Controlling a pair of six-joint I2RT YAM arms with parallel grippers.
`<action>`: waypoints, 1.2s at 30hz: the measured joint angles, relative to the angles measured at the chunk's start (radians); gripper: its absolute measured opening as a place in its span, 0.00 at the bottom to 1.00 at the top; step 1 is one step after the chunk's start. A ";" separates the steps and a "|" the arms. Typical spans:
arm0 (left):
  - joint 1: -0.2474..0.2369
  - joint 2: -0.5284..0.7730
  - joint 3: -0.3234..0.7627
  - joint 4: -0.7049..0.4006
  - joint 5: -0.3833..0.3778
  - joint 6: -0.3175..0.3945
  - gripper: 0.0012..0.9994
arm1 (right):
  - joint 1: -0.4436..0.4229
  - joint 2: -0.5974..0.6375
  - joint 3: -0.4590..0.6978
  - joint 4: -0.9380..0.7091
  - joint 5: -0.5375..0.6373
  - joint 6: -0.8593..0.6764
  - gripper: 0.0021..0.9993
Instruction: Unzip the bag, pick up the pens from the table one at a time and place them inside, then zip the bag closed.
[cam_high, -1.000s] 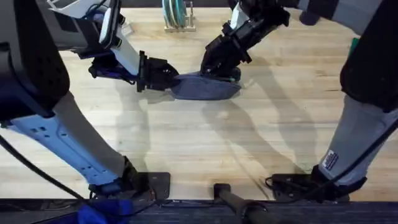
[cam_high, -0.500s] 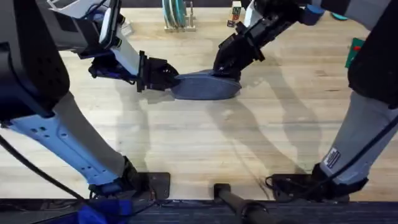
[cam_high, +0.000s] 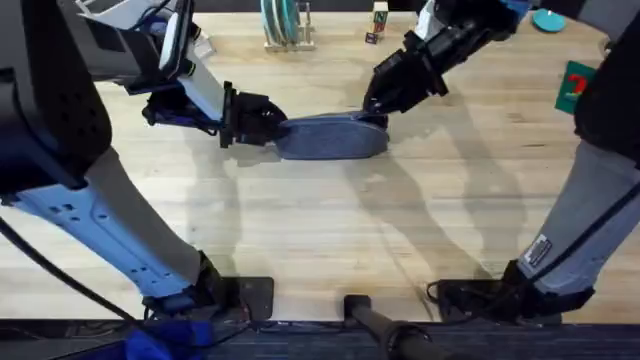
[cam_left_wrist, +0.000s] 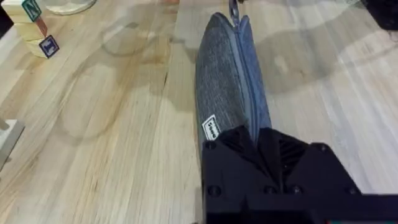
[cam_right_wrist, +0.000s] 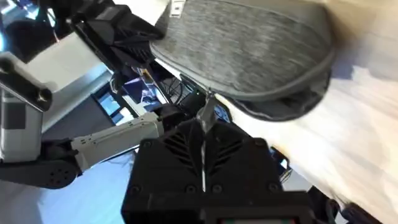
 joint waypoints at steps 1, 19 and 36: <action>0.000 0.000 0.000 0.000 0.000 0.000 0.04 | -0.007 0.000 0.000 -0.010 0.007 -0.006 0.03; 0.000 0.000 0.000 0.000 0.000 0.000 0.04 | -0.075 0.000 0.000 -0.109 0.156 -0.096 0.03; 0.000 0.000 0.000 0.000 -0.001 0.000 0.04 | -0.144 0.000 0.000 -0.130 0.294 -0.107 0.03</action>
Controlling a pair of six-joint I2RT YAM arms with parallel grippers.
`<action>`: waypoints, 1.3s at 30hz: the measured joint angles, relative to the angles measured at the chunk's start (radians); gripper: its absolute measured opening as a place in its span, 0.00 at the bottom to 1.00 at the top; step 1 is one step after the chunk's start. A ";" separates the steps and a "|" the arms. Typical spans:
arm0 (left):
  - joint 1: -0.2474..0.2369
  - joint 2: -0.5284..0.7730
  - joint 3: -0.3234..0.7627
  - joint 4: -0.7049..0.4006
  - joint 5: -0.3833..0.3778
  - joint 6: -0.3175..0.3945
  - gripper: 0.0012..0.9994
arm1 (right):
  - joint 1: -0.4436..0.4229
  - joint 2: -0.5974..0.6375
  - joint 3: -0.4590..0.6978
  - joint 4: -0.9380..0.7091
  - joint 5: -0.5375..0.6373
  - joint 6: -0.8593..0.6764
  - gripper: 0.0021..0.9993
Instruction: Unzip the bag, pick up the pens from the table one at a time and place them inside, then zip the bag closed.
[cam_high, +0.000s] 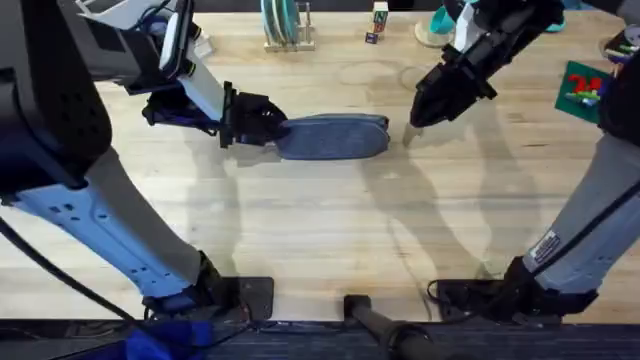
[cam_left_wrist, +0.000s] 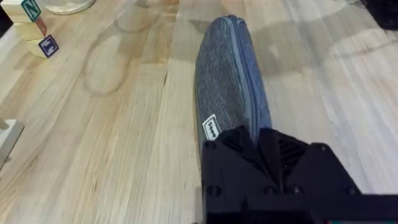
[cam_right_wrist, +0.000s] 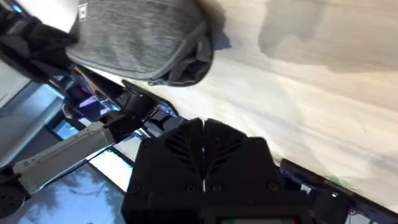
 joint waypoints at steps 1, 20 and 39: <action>0.000 0.000 0.000 0.000 0.000 0.000 0.04 | -0.004 0.000 0.000 -0.001 0.008 -0.001 0.03; 0.000 0.000 0.000 0.000 0.000 0.000 0.04 | -0.004 0.000 0.000 -0.001 0.100 -0.001 0.03; 0.000 0.000 0.000 0.000 0.000 0.000 0.04 | -0.004 0.000 0.000 -0.001 0.110 -0.001 0.61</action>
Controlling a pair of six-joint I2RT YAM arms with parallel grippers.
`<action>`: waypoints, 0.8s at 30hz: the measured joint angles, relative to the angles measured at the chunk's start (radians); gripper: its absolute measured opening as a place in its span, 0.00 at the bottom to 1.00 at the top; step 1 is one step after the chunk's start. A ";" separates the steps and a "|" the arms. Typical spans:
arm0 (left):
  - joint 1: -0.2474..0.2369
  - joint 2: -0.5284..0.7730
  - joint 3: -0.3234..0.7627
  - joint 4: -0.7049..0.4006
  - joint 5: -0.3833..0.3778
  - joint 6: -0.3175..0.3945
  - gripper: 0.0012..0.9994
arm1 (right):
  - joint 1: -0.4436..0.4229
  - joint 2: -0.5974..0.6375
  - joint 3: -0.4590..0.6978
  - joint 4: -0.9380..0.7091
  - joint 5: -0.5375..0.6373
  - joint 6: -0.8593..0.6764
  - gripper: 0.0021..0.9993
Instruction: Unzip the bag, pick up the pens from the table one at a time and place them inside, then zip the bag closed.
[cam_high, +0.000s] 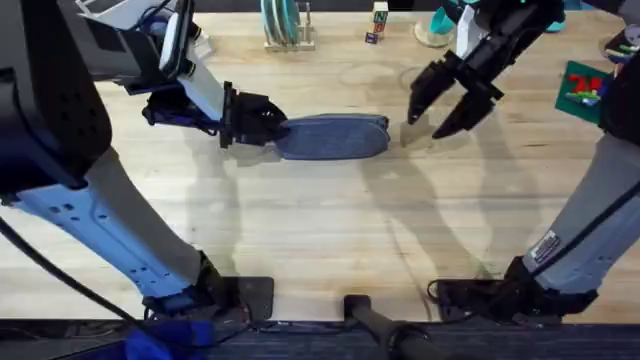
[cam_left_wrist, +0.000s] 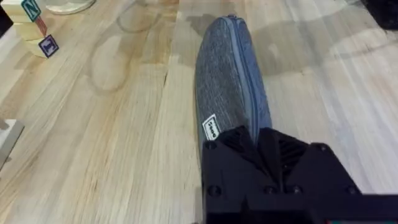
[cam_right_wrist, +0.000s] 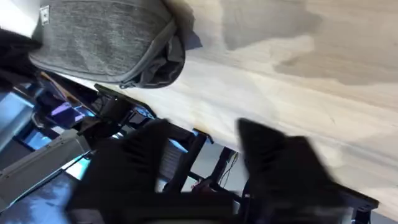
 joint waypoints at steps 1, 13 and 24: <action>0.000 0.000 0.000 0.000 0.000 0.000 0.04 | 0.000 0.000 0.000 0.000 0.001 0.000 0.75; 0.000 0.000 0.000 0.000 0.000 0.000 0.04 | 0.000 0.000 0.000 0.032 0.002 -0.087 0.98; 0.000 0.000 0.000 0.000 0.000 0.000 0.04 | 0.095 -0.183 0.000 0.095 0.154 -0.107 1.00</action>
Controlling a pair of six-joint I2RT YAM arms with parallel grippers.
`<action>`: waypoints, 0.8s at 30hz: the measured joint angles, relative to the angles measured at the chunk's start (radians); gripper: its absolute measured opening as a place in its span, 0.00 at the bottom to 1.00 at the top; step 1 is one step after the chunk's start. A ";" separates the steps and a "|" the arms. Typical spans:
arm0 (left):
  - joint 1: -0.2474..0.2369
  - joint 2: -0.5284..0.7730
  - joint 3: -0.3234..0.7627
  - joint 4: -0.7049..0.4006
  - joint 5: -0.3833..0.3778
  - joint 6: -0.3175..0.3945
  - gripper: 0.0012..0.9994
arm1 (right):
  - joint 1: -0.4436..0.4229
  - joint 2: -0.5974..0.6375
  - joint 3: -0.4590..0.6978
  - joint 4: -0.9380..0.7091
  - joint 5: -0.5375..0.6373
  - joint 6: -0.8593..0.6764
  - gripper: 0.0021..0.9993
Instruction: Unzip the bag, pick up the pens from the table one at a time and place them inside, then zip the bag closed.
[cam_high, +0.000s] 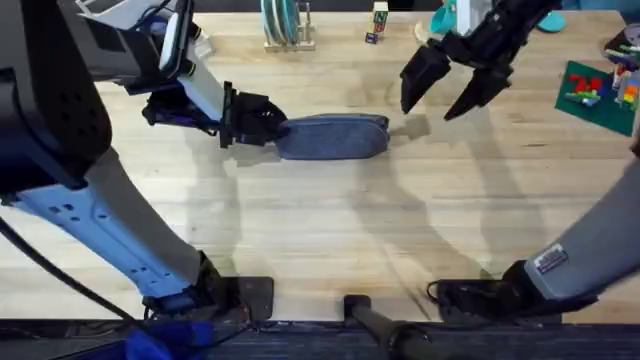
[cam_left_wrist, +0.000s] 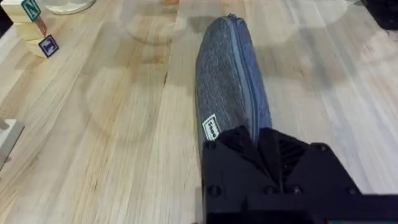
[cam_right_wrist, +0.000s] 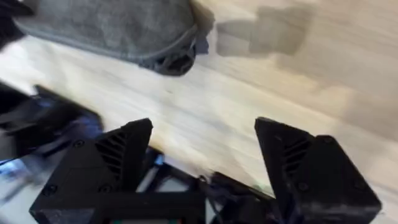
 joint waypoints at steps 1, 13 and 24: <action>0.000 0.000 0.000 0.000 0.000 0.000 0.04 | 0.020 -0.028 0.000 -0.001 0.034 0.011 1.00; 0.000 0.000 0.000 0.000 -0.003 0.000 0.04 | 0.191 -0.157 0.000 -0.004 0.255 0.127 0.96; 0.000 0.000 0.000 0.000 -0.007 0.000 0.04 | 0.350 -0.260 -0.017 -0.028 0.336 0.162 0.95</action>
